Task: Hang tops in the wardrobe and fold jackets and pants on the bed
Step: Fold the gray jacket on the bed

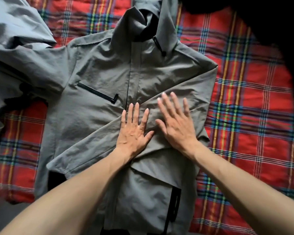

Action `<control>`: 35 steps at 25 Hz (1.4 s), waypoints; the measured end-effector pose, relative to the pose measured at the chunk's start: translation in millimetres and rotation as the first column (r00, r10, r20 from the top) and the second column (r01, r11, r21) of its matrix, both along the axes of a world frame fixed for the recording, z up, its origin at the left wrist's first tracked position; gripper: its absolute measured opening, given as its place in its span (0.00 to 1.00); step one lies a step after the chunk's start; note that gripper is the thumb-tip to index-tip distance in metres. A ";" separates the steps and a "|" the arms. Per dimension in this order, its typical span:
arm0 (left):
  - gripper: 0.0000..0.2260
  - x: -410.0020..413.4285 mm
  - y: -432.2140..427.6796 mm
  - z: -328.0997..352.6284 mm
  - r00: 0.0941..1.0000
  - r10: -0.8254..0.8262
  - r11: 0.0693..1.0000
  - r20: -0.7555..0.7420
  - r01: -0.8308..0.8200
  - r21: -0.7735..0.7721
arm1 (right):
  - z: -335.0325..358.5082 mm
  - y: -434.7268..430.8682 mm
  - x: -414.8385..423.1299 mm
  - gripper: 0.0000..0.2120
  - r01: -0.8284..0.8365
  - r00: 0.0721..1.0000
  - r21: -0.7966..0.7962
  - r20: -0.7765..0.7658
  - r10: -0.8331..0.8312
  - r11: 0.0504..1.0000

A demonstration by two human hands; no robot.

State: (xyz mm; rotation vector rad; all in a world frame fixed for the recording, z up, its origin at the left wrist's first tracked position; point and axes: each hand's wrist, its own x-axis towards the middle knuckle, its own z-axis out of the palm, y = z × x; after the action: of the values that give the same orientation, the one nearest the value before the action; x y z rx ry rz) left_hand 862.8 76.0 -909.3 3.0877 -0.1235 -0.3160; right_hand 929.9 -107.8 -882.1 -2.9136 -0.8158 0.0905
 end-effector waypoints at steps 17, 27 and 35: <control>0.30 -125.6 150.6 41.5 0.910 0.413 0.908 0.034 -0.408 -0.098 | 20.3 56.7 -19.8 0.37 0.107 0.972 -0.016 -0.208 -0.107 0.994; 0.05 63.4 314.2 133.9 0.019 0.665 -0.679 -0.746 -0.401 -0.615 | 38.0 289.1 7.8 0.33 -0.119 0.950 0.116 -0.274 0.147 0.986; 0.12 79.2 368.3 137.4 -0.239 0.156 -0.934 -0.958 -0.351 -0.065 | 43.8 373.1 32.1 0.36 0.253 0.748 -0.040 -0.626 -0.222 0.967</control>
State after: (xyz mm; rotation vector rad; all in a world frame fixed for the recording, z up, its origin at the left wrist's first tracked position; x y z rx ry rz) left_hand 942.0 444.3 -771.9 0.3892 1.6014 -0.1351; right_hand 962.1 265.3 -838.3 -2.6181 -0.3155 0.9459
